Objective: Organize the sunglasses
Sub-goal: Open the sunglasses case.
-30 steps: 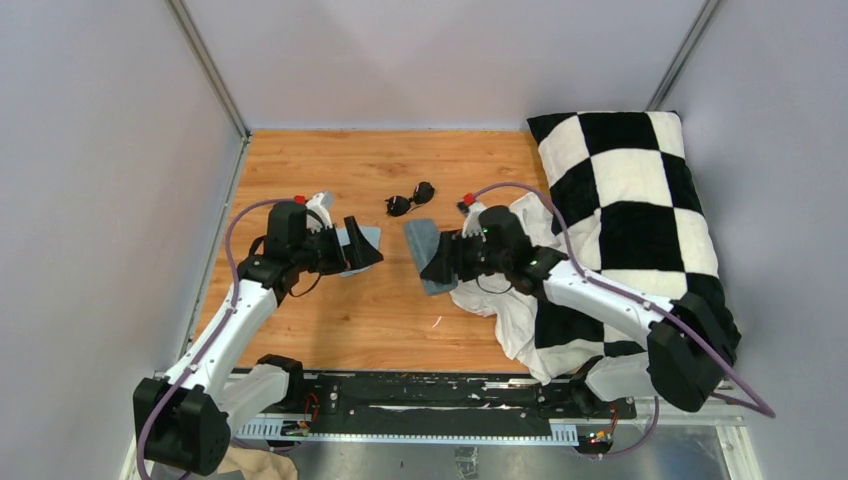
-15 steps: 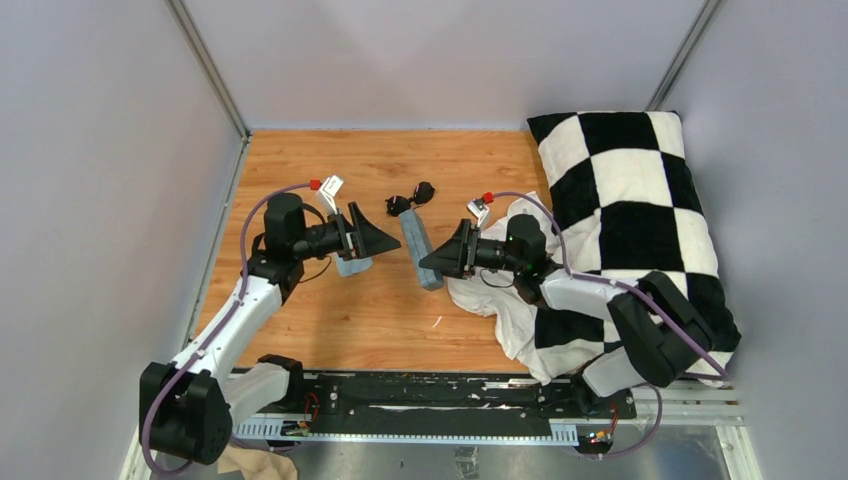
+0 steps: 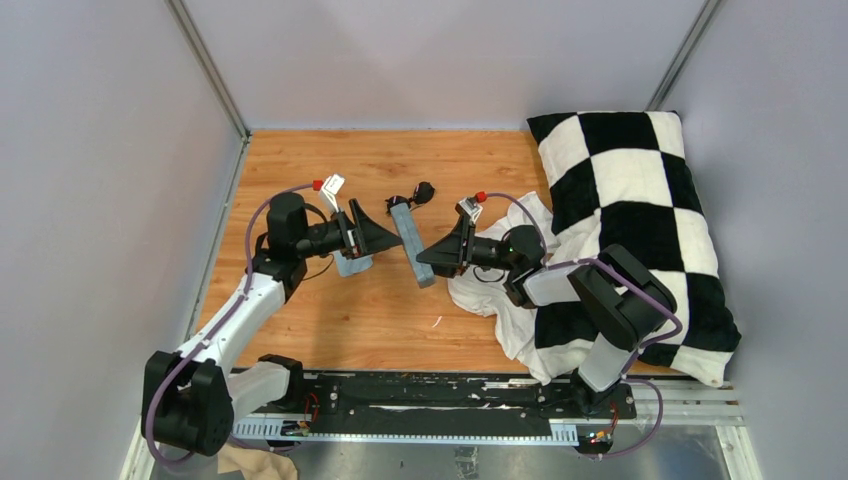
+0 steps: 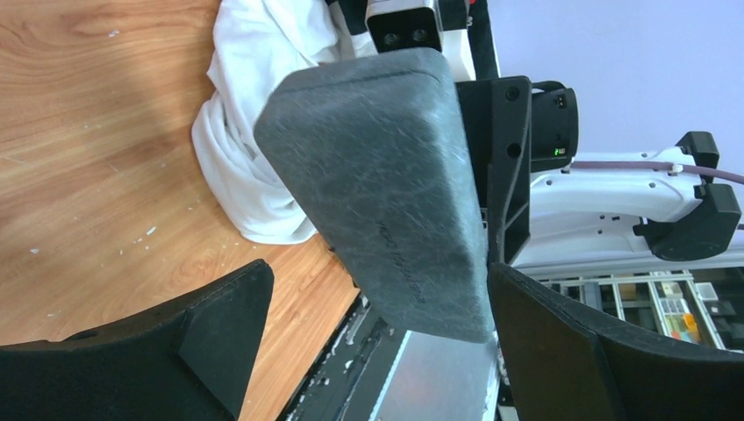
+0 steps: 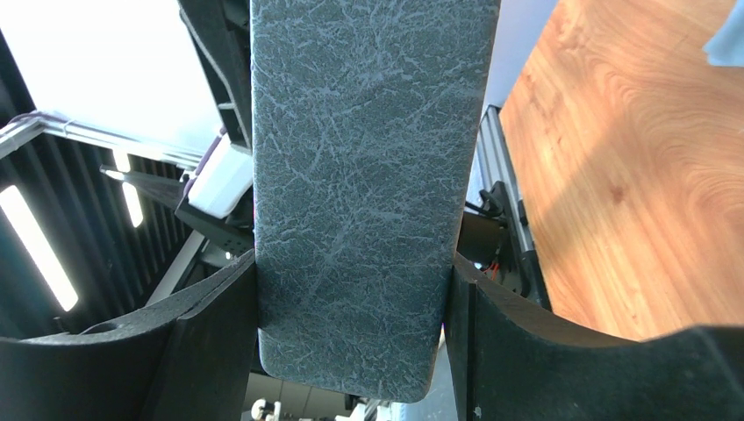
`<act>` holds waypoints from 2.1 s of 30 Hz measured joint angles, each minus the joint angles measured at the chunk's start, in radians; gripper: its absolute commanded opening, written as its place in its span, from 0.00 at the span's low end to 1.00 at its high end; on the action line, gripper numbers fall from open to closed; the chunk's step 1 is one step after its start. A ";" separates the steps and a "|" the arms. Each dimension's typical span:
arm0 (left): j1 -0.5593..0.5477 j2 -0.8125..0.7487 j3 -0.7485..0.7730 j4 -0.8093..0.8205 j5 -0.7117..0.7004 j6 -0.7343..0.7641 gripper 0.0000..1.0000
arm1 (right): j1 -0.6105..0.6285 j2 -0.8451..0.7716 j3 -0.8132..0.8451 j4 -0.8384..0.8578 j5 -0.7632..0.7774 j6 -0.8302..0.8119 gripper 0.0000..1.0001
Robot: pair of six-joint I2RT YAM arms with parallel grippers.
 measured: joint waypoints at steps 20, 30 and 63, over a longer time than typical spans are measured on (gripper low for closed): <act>0.000 0.017 -0.080 0.324 0.015 -0.235 0.98 | 0.060 0.004 0.029 0.055 -0.021 0.038 0.14; 0.000 0.032 -0.154 0.539 0.018 -0.380 0.84 | 0.060 0.004 0.046 0.059 -0.022 0.043 0.14; 0.080 0.227 -0.241 1.189 -0.024 -0.798 0.00 | 0.059 0.128 0.148 0.178 0.092 0.393 0.06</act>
